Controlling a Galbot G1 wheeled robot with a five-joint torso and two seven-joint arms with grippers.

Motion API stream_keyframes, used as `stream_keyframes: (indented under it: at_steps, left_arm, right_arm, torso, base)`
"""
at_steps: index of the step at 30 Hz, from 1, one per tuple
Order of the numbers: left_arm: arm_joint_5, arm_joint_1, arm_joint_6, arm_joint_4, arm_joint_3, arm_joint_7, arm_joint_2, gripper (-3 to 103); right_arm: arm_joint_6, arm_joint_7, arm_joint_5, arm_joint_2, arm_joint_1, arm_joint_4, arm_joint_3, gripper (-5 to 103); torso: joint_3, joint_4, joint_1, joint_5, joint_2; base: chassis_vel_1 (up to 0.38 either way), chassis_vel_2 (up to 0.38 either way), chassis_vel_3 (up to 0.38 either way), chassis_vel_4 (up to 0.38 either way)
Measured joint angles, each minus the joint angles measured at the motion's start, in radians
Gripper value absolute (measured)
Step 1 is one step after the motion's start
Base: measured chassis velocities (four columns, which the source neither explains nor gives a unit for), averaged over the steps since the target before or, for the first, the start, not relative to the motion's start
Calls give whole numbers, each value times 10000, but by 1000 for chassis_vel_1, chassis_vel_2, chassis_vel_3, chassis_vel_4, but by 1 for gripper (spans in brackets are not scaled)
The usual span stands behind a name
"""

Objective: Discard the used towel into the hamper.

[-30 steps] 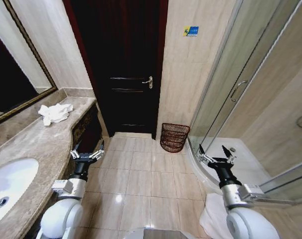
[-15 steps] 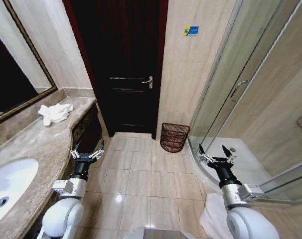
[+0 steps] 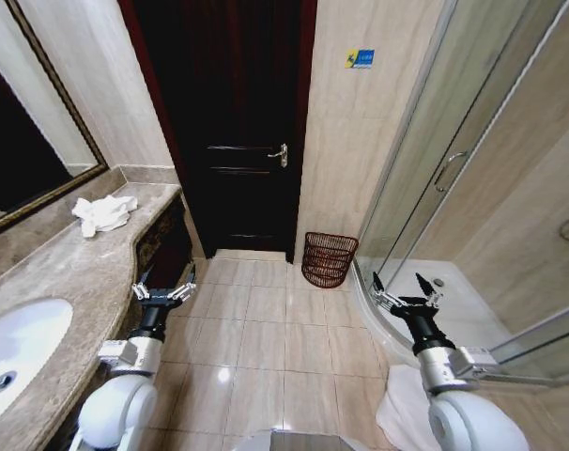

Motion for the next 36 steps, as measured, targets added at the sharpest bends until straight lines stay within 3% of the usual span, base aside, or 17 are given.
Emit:
stream_keyframes:
  at_steps: [8,36]
  left_arm:
    - [-15,27,-71,1,-9,286,-47,100]
    - [35,137,-401,194,-132,296,-125,100]
  right_arm:
    - [40,20,-3,-39,-29,-32,29,100]
    - [70,12,-34,-19,11,-145,-53,100]
  torso:
    - [1,-2,5,-1,-7]
    - [-1,0,4,-2,-9]
  base:
    - [-122,133,135,-117]
    - [-52,188,180,-49]
